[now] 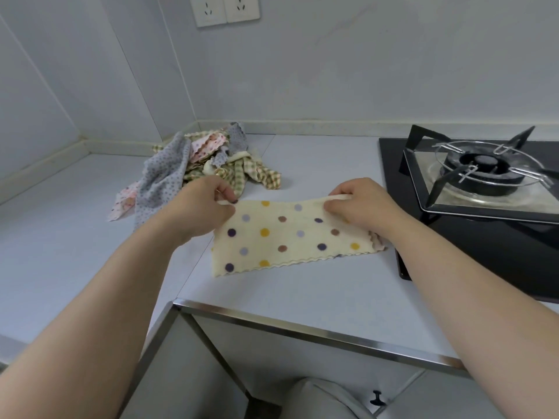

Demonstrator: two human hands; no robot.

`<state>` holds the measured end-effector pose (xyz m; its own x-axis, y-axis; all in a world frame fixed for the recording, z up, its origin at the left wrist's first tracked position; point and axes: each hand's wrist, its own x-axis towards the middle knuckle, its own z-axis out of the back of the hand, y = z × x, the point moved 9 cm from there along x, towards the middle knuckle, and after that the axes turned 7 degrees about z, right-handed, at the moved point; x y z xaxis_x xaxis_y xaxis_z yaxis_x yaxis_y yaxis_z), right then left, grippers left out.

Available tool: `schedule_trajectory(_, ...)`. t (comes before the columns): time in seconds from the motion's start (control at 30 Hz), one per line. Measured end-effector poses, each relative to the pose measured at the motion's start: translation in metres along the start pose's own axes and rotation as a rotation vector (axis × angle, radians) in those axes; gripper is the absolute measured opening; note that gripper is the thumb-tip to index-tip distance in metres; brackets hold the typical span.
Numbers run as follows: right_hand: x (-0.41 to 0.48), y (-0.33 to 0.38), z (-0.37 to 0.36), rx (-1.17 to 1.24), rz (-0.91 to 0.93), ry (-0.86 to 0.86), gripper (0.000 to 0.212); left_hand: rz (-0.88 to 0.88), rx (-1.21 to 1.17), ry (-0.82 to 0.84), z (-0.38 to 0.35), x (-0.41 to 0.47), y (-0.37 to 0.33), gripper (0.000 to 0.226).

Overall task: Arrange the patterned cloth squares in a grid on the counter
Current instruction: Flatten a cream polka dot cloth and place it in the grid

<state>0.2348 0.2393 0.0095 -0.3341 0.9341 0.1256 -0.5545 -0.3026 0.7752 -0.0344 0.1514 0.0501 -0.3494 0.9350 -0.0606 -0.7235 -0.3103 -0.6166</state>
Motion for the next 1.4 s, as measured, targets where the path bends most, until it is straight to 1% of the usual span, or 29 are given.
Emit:
schedule_trajectory(0.1,-0.001,0.006,0.005,0.082,0.035,-0.024,0.001,-0.008,-0.013,-0.088,0.015,-0.006,-0.005,0.018)
schedule_trajectory(0.17,-0.002,0.013,0.006,0.108,0.08,0.002,0.01,-0.005,-0.002,-0.165,0.026,-0.01,-0.008,0.026)
schedule_trajectory(0.23,-0.007,0.02,0.0,0.128,0.108,0.111,0.021,0.001,-0.009,-0.234,0.037,-0.015,-0.011,0.033)
schedule_trajectory(0.3,-0.015,0.031,-0.009,0.162,0.155,0.224,0.025,0.01,-0.043,-0.273,0.047,-0.019,-0.014,0.035)
schedule_trajectory(0.43,-0.029,0.057,-0.013,0.241,0.28,0.3,0.022,0.002,-0.072,-0.317,0.062,-0.03,-0.023,0.042)
schedule_trajectory(0.5,-0.035,0.064,-0.016,0.315,0.279,0.344,0.026,-0.014,-0.063,-0.341,0.067,-0.037,-0.029,0.043)
schedule_trajectory(0.53,-0.038,0.067,-0.017,0.344,0.271,0.362,0.029,-0.023,-0.067,-0.35,0.068,-0.04,-0.032,0.043)
schedule_trajectory(0.67,-0.048,0.075,-0.02,0.405,0.275,0.423,0.055,-0.062,-0.097,-0.352,0.069,-0.052,-0.047,0.041)
schedule_trajectory(0.7,-0.05,0.077,-0.021,0.403,0.291,0.442,0.057,-0.08,-0.096,-0.34,0.068,-0.055,-0.051,0.042)
schedule_trajectory(0.73,-0.052,0.078,-0.023,0.395,0.312,0.452,0.055,-0.102,-0.093,-0.32,0.067,-0.057,-0.055,0.042)
schedule_trajectory(0.8,-0.052,0.079,-0.025,0.37,0.338,0.4,0.043,-0.171,-0.098,-0.266,0.061,-0.061,-0.063,0.037)
schedule_trajectory(0.87,-0.051,0.082,-0.022,0.345,0.368,0.276,0.029,-0.272,-0.079,-0.226,0.052,-0.068,-0.075,0.022)
schedule_trajectory(0.9,-0.05,0.084,-0.02,0.358,0.382,0.221,0.018,-0.333,-0.062,-0.201,0.047,-0.073,-0.081,0.011)
schedule_trajectory(0.93,-0.051,0.087,-0.018,0.376,0.394,0.181,0.007,-0.397,-0.037,-0.175,0.042,-0.078,-0.089,0.005)
schedule_trajectory(0.97,-0.051,0.089,-0.016,0.384,0.407,0.142,0.008,-0.459,0.004,-0.166,0.038,-0.082,-0.095,0.018)
schedule_trajectory(1.03,-0.052,0.09,-0.011,0.358,0.455,0.064,0.024,-0.546,0.067,-0.153,0.03,-0.086,-0.102,0.044)
schedule_trajectory(1.07,-0.052,0.09,-0.007,0.34,0.484,0.021,0.027,-0.577,0.094,-0.153,0.027,-0.089,-0.105,0.053)
schedule_trajectory(1.13,-0.052,0.09,0.0,0.301,0.509,-0.04,0.019,-0.61,0.136,-0.158,0.021,-0.093,-0.108,0.063)
schedule_trajectory(1.2,-0.053,0.092,0.002,0.248,0.537,-0.078,0.013,-0.626,0.146,-0.161,0.017,-0.095,-0.11,0.062)
schedule_trajectory(1.23,-0.054,0.093,0.002,0.229,0.553,-0.09,0.012,-0.632,0.145,-0.169,0.017,-0.096,-0.111,0.057)
schedule_trajectory(1.33,-0.055,0.094,0.0,0.197,0.564,-0.119,0.019,-0.664,0.137,-0.238,0.021,-0.095,-0.112,0.031)
schedule_trajectory(1.4,-0.053,0.092,-0.001,0.133,0.541,-0.109,0.022,-0.661,0.135,-0.279,0.026,-0.092,-0.109,0.022)
